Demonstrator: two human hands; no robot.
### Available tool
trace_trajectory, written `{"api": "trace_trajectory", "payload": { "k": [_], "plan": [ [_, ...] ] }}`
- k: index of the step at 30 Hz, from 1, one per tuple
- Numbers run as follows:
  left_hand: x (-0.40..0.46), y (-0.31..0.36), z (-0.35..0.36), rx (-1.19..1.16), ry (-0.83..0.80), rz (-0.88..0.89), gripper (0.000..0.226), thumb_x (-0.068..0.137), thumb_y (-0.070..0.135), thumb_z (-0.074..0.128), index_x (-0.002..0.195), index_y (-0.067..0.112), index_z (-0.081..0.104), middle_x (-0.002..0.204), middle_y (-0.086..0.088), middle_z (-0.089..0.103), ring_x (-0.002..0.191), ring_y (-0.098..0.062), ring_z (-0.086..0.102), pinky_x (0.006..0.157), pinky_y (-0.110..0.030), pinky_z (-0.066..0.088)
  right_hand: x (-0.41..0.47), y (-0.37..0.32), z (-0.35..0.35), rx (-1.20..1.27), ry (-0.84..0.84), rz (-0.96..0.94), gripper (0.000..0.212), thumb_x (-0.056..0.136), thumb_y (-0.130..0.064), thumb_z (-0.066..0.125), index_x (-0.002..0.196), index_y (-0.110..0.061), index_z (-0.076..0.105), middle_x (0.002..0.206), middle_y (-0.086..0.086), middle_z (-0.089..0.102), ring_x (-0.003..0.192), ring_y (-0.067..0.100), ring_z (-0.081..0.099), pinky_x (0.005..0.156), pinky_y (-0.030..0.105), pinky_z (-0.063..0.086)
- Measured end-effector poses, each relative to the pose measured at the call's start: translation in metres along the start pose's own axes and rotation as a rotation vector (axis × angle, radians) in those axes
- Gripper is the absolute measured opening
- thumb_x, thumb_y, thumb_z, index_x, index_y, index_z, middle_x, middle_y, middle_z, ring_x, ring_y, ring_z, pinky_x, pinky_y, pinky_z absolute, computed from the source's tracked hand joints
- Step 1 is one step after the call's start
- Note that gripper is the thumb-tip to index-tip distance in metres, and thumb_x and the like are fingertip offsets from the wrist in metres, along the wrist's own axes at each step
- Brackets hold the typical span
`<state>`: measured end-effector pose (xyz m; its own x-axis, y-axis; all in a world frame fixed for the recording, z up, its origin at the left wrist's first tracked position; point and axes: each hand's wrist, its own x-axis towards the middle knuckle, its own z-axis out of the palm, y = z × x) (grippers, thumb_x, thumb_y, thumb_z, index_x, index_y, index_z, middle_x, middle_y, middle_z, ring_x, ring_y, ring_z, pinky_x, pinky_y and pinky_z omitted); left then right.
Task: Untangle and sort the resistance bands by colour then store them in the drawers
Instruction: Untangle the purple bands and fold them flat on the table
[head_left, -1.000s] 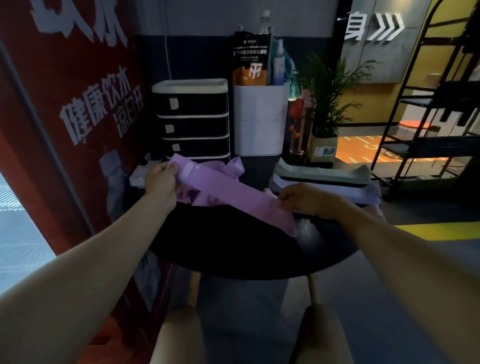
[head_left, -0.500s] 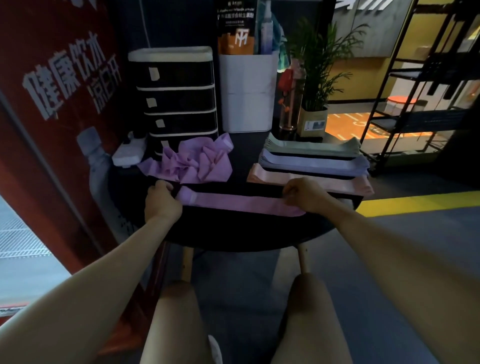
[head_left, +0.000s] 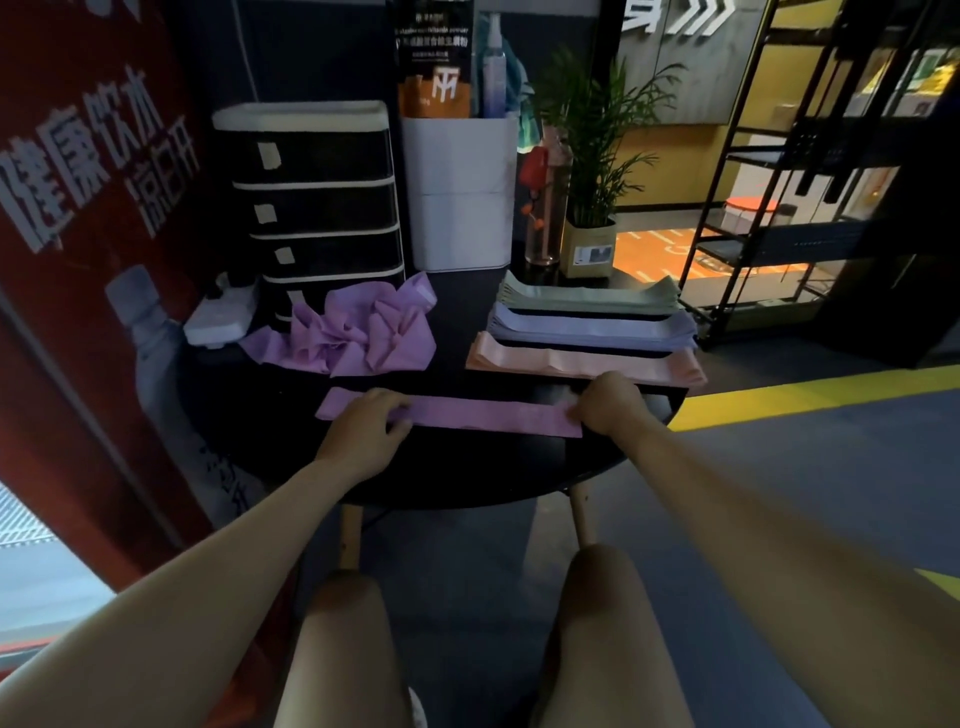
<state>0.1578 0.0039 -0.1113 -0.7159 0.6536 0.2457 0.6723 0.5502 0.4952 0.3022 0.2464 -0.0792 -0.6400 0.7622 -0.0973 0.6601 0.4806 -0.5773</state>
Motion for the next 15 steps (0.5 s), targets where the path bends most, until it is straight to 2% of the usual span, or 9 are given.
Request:
{"api": "trace_trajectory", "payload": {
  "k": [4,6,8,13,15],
  "plan": [
    [-0.004,-0.001,-0.004,0.039,-0.011,-0.005,0.033,0.092,0.022,0.056,0.124,0.012,0.057,0.127,-0.004,0.053,0.112,-0.021,0.054,0.095,-0.036,0.044,-0.004,0.000,0.001,0.010,0.075,-0.035,0.012,0.084,-0.011,0.056,0.079,-0.001,0.061,0.080,0.014,0.061,0.080,0.029,0.059,0.052,0.023,0.035],
    [-0.006,-0.002,-0.005,0.059,-0.004,-0.020,0.032,0.093,0.023,0.054,0.123,0.014,0.057,0.125,-0.003,0.053,0.112,-0.021,0.054,0.094,-0.037,0.045,-0.004,0.003,0.002,0.063,0.125,-0.046,0.011,0.082,-0.008,0.059,0.078,0.000,0.063,0.078,0.013,0.061,0.081,0.030,0.061,0.061,0.025,0.040],
    [-0.007,-0.002,-0.007,0.049,0.037,-0.042,0.026,0.093,0.023,0.053,0.116,0.015,0.060,0.119,-0.003,0.054,0.107,-0.023,0.055,0.090,-0.040,0.047,-0.003,0.007,0.002,0.118,0.177,-0.063,0.007,0.082,-0.009,0.063,0.081,-0.003,0.064,0.086,0.013,0.065,0.087,0.030,0.061,0.069,0.027,0.042],
    [-0.006,-0.002,-0.013,0.048,0.133,-0.089,0.018,0.091,0.019,0.053,0.106,0.013,0.063,0.111,-0.005,0.054,0.099,-0.024,0.057,0.082,-0.041,0.049,0.004,0.014,0.003,0.223,0.220,-0.109,0.007,0.082,-0.012,0.068,0.081,-0.014,0.061,0.095,0.012,0.068,0.094,0.029,0.062,0.080,0.034,0.048],
    [-0.006,0.000,-0.011,0.079,0.152,-0.079,0.019,0.091,0.018,0.053,0.106,0.013,0.063,0.113,-0.006,0.055,0.100,-0.025,0.056,0.082,-0.040,0.048,0.003,0.017,0.007,0.226,0.233,-0.129,0.006,0.083,-0.013,0.068,0.087,-0.011,0.063,0.097,0.012,0.068,0.095,0.029,0.062,0.082,0.036,0.049]
  ]
}}
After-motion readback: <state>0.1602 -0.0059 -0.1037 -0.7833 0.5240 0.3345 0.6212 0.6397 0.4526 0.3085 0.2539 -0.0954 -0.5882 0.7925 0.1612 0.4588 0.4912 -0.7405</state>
